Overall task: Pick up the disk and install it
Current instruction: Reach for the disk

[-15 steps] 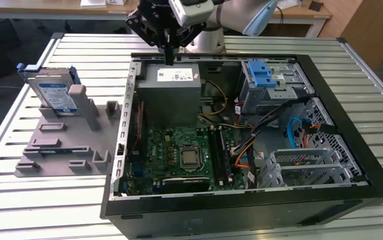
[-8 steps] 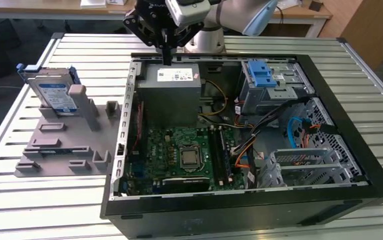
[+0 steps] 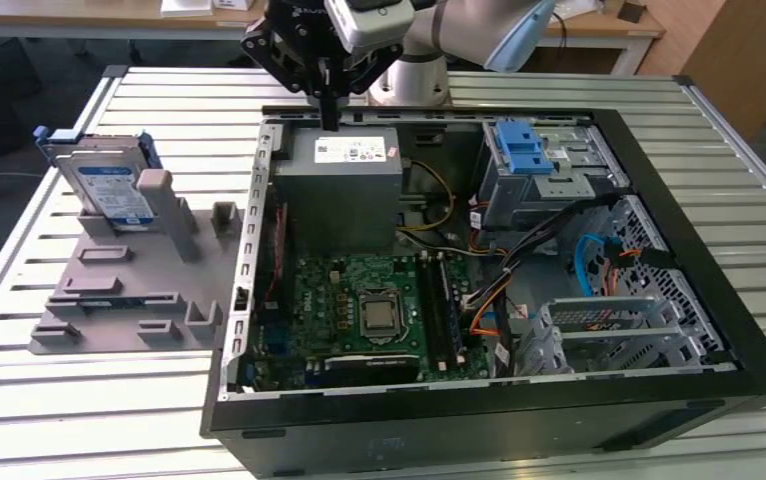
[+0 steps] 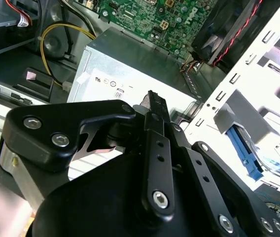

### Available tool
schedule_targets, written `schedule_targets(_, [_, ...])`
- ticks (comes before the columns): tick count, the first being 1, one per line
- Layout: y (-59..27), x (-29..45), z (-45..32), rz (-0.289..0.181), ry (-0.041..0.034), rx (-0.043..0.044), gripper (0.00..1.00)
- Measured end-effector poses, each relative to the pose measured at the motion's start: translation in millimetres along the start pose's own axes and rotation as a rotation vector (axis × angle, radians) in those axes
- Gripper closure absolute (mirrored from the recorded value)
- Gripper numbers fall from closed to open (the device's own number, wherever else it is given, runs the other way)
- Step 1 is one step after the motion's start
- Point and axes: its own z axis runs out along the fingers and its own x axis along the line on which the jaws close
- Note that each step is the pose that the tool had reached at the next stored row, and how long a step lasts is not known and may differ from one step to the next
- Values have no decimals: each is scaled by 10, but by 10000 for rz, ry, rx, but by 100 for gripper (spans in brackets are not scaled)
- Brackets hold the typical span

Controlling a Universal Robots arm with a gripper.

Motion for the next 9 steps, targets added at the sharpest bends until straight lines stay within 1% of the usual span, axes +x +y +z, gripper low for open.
schedule_targets(9, [-2, 30, 1, 1, 7, 1, 89])
